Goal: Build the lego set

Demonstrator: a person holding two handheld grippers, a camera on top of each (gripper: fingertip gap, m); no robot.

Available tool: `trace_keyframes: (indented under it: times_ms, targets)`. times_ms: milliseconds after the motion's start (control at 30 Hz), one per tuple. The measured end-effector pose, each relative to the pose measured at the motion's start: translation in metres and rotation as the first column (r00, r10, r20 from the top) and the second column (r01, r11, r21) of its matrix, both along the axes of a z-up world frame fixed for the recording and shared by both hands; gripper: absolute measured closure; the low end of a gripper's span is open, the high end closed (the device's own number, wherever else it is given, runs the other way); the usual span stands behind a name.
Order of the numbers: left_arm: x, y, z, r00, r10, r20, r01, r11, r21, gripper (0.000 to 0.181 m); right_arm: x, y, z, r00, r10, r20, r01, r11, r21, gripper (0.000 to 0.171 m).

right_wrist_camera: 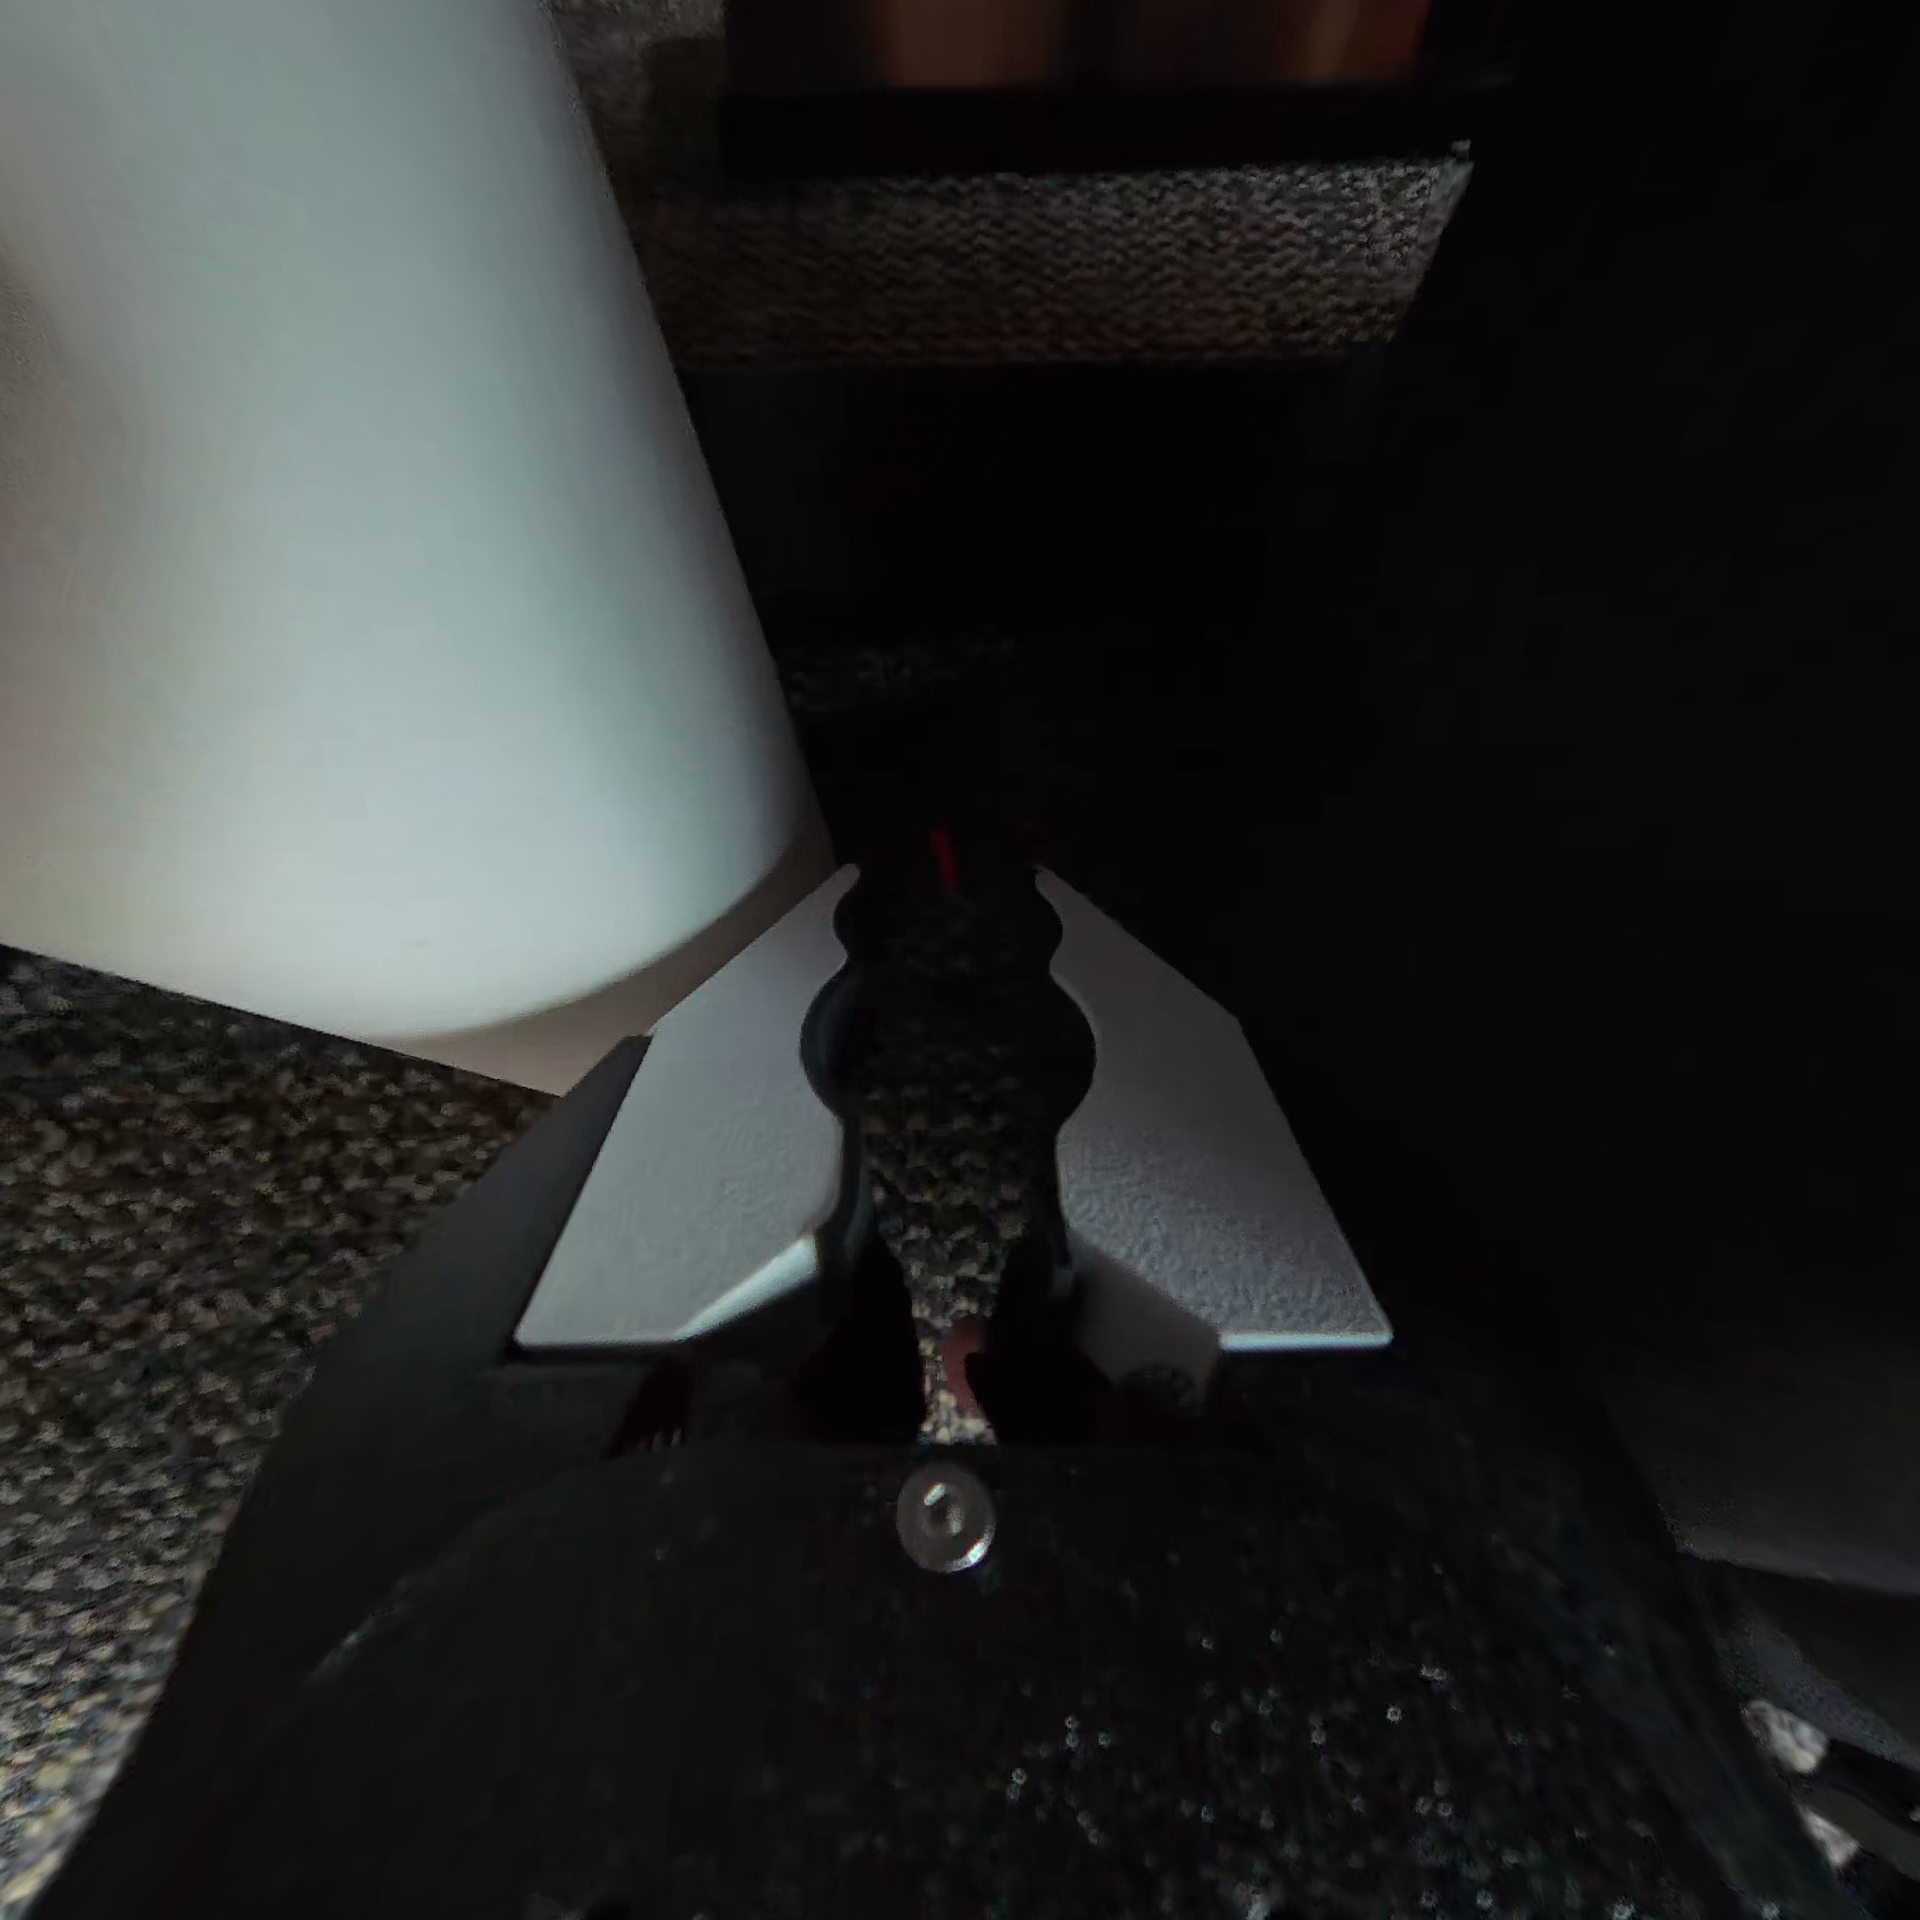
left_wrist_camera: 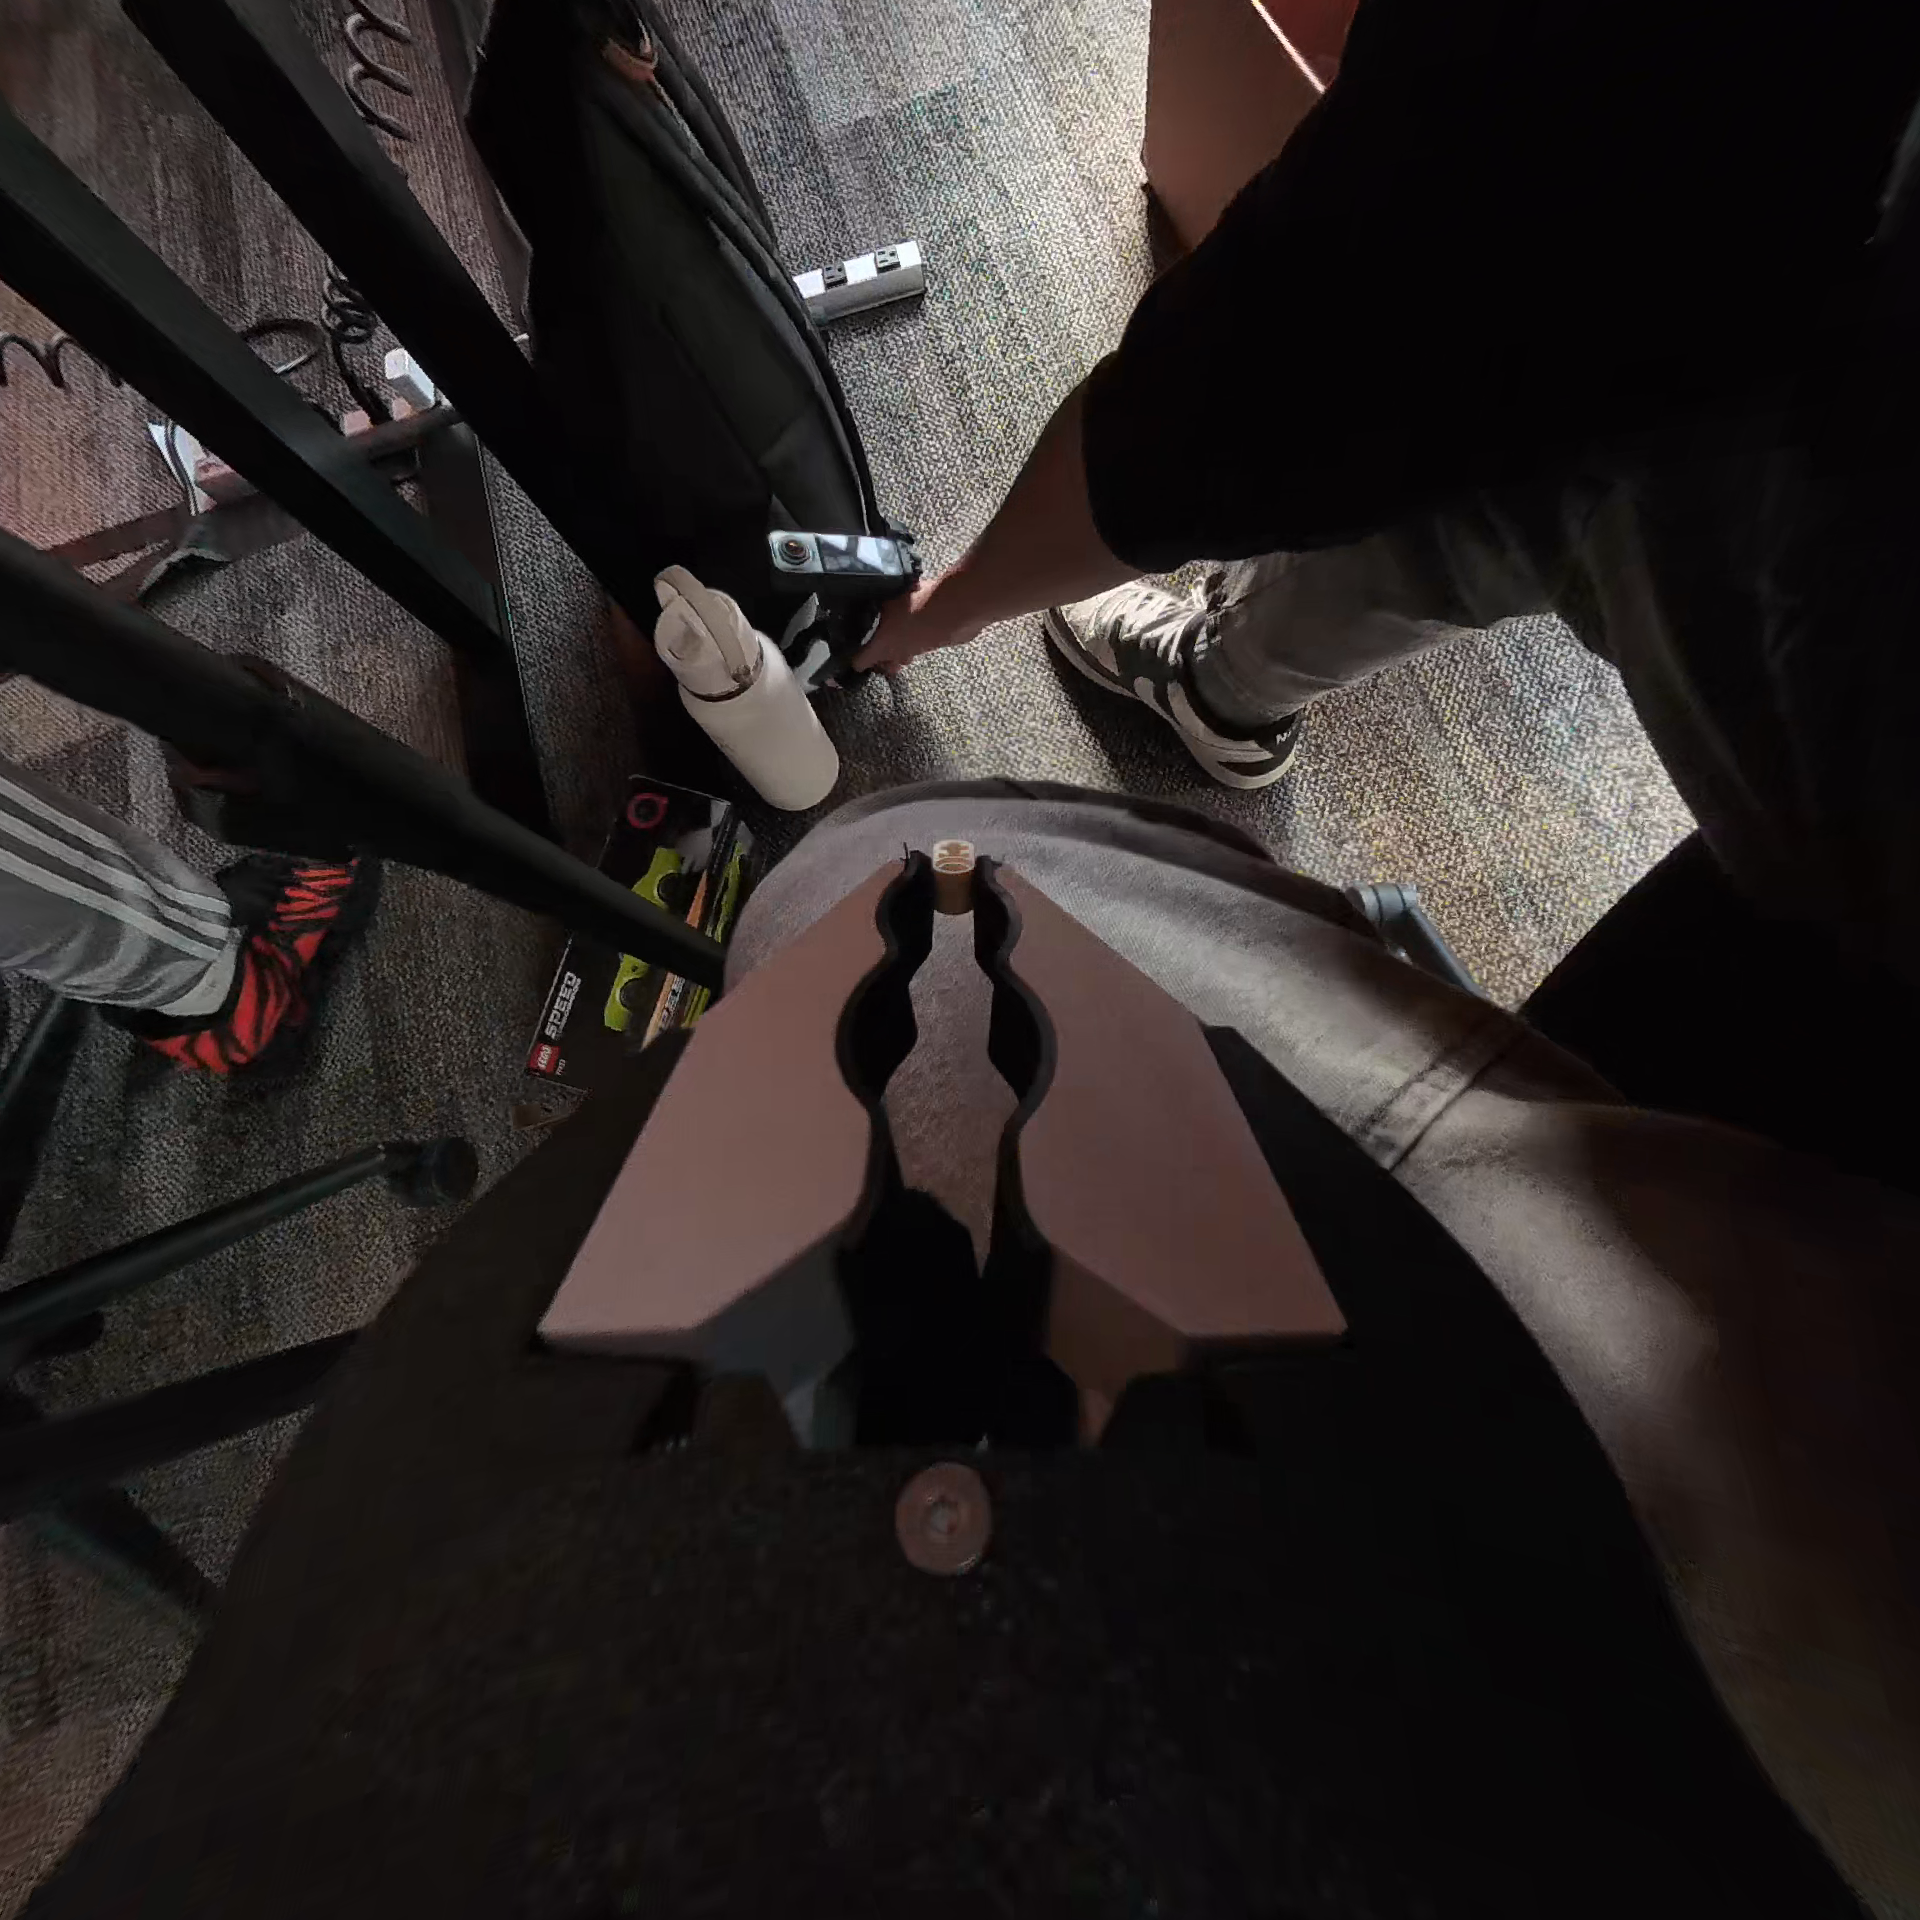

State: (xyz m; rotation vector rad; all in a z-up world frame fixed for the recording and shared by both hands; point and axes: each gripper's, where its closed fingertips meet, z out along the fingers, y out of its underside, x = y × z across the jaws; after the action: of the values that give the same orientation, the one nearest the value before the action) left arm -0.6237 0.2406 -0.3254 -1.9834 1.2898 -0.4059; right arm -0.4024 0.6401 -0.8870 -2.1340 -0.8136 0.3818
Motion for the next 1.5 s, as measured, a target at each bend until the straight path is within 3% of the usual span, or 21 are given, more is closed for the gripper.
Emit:
trace_keyframes:
  times_ms: [167, 667, 1167, 1267, 1500]
  targets:
    - [-0.002, -0.005, -0.010, 1.000, -0.002, 0.016, 0.003, 0.999, -0.032, 0.176, 0.001, 0.008, -0.017, 0.997, 0.000, 0.077, -0.001, 1.000, 0.014, 0.150]
    - [0.007, -0.020, -0.022, 0.997, -0.053, 0.048, 0.057, 0.994, -0.093, 0.176, -0.010, 0.012, -0.046, 0.991, 0.052, 0.123, -0.049, 0.998, -0.033, 0.160]
    - [0.009, -0.026, -0.029, 0.996, -0.075, 0.042, 0.079, 0.990, -0.119, 0.176, -0.014, 0.015, -0.046, 0.981, 0.108, 0.159, -0.114, 0.993, 0.027, 0.160]
    - [0.010, -0.027, -0.029, 0.996, -0.080, 0.045, 0.085, 0.988, -0.125, 0.176, -0.017, 0.014, -0.047, 0.982, 0.124, 0.140, -0.127, 0.992, 0.011, 0.166]
    - [0.008, -0.030, -0.028, 0.995, -0.089, 0.044, 0.094, 0.987, -0.127, 0.175, -0.012, 0.009, -0.045, 0.986, 0.074, 0.148, -0.079, 0.997, 0.028, 0.167]
